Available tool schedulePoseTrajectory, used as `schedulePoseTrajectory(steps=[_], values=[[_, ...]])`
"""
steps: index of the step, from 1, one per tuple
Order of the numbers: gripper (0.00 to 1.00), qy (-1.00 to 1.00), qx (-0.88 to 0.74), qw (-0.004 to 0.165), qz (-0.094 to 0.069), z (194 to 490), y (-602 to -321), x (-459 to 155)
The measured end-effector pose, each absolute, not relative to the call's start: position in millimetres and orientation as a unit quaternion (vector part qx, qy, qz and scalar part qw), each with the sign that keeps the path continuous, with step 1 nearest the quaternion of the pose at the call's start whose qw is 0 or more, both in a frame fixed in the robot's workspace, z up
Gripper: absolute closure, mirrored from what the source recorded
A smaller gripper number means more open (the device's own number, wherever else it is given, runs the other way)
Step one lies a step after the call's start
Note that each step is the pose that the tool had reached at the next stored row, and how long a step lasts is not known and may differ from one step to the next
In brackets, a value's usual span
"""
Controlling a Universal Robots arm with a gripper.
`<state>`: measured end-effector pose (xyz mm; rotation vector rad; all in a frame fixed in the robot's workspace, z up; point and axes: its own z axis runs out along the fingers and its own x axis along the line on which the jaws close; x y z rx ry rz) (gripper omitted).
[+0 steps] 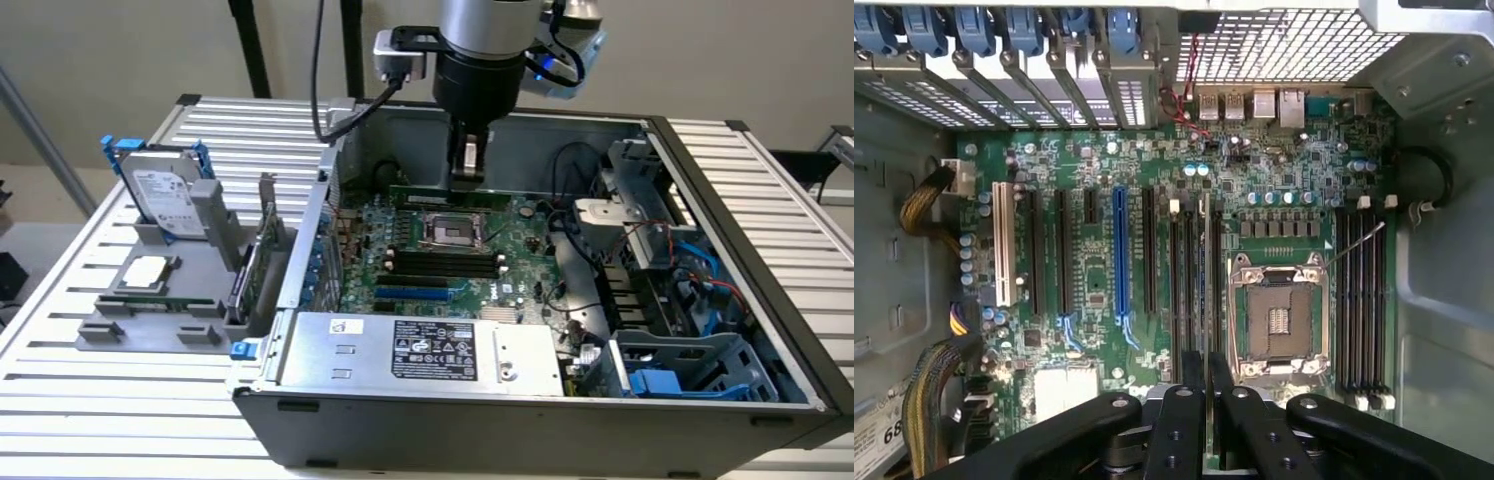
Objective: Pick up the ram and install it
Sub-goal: 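Insert the ram into the slot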
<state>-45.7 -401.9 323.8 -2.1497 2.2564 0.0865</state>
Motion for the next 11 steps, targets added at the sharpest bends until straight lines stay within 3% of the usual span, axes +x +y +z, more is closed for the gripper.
schedulePoseTrajectory(steps=[11], values=[[0.87, 0.724, -0.689, 0.012, 0.028, 303.9, -402.5, -42.2]])
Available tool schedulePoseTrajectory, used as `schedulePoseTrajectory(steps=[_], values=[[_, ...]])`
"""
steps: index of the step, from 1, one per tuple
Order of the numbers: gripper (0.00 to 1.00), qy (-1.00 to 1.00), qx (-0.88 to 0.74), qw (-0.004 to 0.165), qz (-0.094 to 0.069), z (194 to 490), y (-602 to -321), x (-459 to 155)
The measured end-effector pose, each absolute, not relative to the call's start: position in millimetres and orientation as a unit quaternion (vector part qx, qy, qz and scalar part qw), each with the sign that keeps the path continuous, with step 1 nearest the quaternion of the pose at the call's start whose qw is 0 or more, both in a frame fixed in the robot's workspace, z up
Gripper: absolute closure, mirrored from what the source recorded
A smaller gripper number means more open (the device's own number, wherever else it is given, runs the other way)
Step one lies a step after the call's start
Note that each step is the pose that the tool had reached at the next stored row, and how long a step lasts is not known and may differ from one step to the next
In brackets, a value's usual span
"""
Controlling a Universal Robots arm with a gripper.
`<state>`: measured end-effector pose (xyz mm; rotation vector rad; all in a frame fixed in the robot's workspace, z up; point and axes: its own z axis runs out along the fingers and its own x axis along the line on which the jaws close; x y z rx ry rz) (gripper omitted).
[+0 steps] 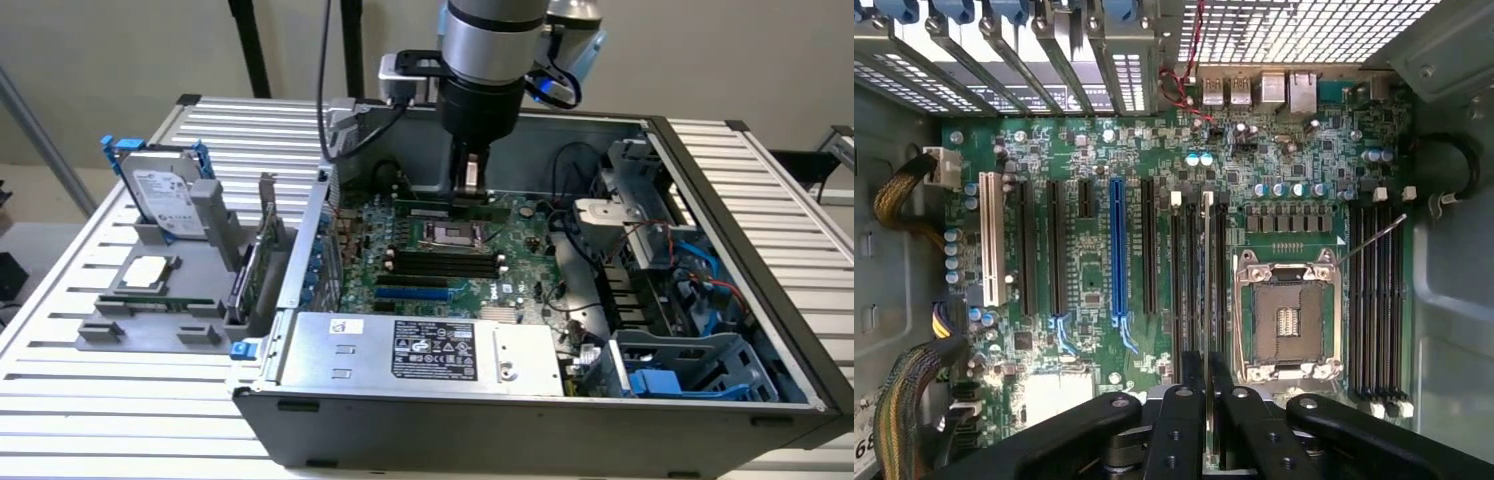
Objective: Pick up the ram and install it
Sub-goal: 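Insert the ram into the slot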
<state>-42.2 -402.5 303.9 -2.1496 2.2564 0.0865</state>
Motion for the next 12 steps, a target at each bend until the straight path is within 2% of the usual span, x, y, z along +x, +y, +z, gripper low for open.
schedulePoseTrajectory(steps=[12], values=[[0.87, 0.724, -0.689, 0.012, 0.028, 280.9, -407.4, -41.7]])
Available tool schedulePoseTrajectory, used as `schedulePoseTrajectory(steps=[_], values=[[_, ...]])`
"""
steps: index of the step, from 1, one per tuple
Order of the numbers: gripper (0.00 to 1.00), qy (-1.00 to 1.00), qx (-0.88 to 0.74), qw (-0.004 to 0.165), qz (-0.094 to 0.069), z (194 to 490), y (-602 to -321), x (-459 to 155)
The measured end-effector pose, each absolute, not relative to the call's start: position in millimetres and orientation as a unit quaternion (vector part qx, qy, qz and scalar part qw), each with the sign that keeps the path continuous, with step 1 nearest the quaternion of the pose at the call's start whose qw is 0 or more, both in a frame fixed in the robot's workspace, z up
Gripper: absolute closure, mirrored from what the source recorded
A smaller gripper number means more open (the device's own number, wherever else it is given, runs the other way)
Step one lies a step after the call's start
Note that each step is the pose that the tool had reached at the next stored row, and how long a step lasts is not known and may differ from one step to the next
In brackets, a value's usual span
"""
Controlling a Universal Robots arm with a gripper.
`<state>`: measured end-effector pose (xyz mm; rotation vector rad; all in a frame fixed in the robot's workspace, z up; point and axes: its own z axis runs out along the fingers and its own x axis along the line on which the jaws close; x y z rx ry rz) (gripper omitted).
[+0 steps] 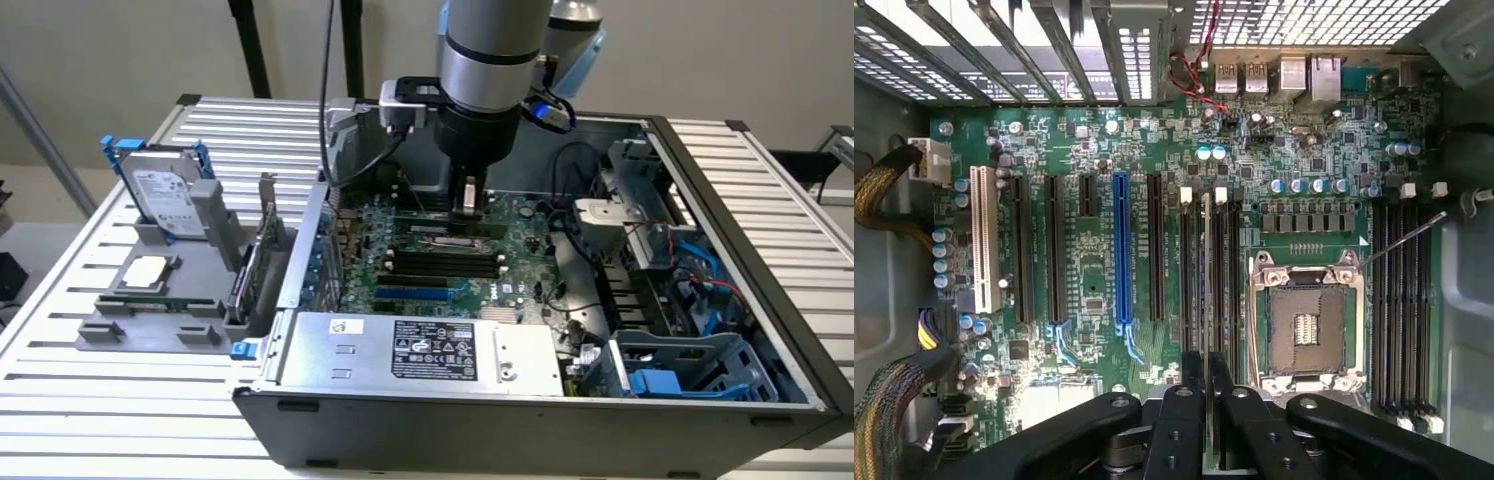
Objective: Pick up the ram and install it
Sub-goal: 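Insert the ram into the slot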
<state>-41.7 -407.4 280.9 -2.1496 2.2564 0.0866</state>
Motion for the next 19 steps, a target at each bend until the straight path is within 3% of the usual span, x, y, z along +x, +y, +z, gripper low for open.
schedulePoseTrajectory(steps=[19], values=[[0.87, 0.724, -0.689, 0.012, 0.028, 246.3, -411.1, -41.0]])
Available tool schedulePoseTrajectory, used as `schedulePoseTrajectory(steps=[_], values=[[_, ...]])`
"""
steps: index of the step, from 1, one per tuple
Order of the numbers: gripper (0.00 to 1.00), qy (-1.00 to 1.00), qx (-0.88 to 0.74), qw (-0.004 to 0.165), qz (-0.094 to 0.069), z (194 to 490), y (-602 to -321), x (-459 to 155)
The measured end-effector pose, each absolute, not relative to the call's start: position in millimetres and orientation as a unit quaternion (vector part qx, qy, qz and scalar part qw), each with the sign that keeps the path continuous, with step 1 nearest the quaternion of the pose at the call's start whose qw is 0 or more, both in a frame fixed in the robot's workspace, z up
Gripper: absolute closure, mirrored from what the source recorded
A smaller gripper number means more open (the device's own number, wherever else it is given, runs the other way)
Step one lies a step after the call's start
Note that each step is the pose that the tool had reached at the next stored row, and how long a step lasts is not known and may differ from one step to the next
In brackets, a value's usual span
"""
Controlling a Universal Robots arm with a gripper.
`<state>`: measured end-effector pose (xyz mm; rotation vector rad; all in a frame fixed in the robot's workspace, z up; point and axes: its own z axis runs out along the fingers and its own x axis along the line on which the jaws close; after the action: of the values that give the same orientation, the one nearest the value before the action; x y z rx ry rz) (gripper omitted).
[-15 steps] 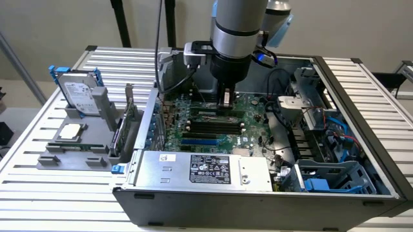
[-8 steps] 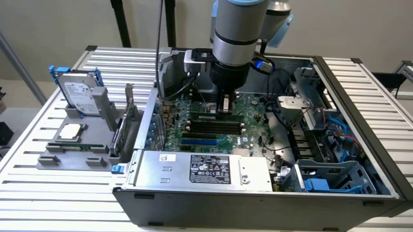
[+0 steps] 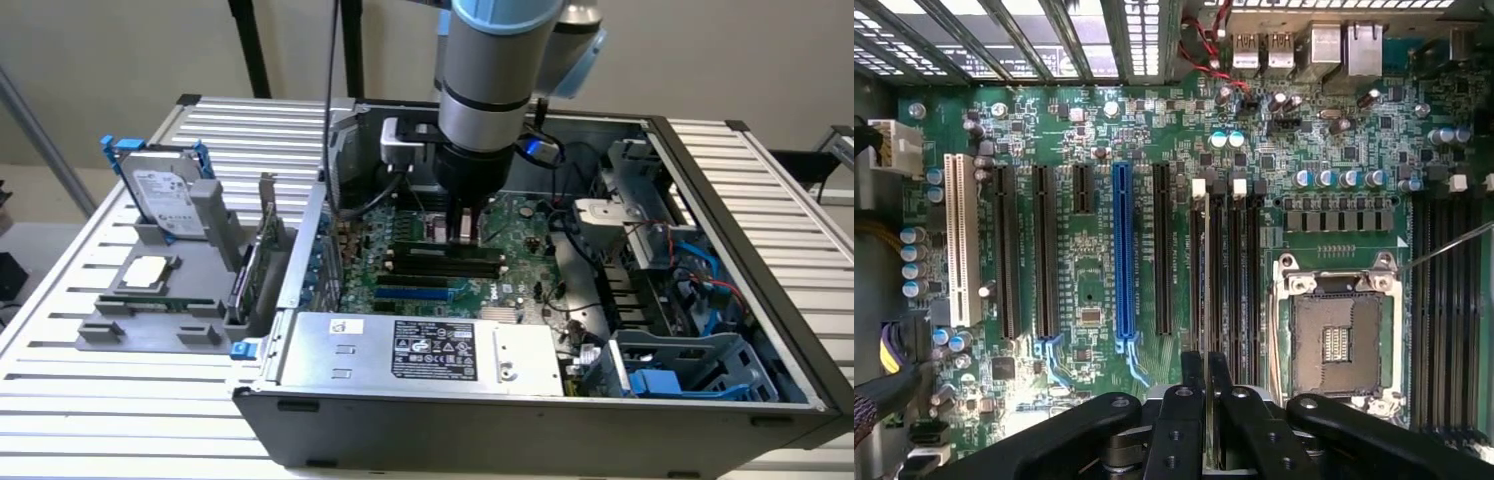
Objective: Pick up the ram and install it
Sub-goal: 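Insert the ram into the slot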
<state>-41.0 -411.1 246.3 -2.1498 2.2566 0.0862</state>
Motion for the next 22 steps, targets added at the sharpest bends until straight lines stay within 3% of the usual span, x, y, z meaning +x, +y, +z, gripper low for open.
schedulePoseTrajectory(steps=[22], values=[[0.87, 0.724, -0.690, 0.009, 0.025, 230.3, -408.1, -40.4]])
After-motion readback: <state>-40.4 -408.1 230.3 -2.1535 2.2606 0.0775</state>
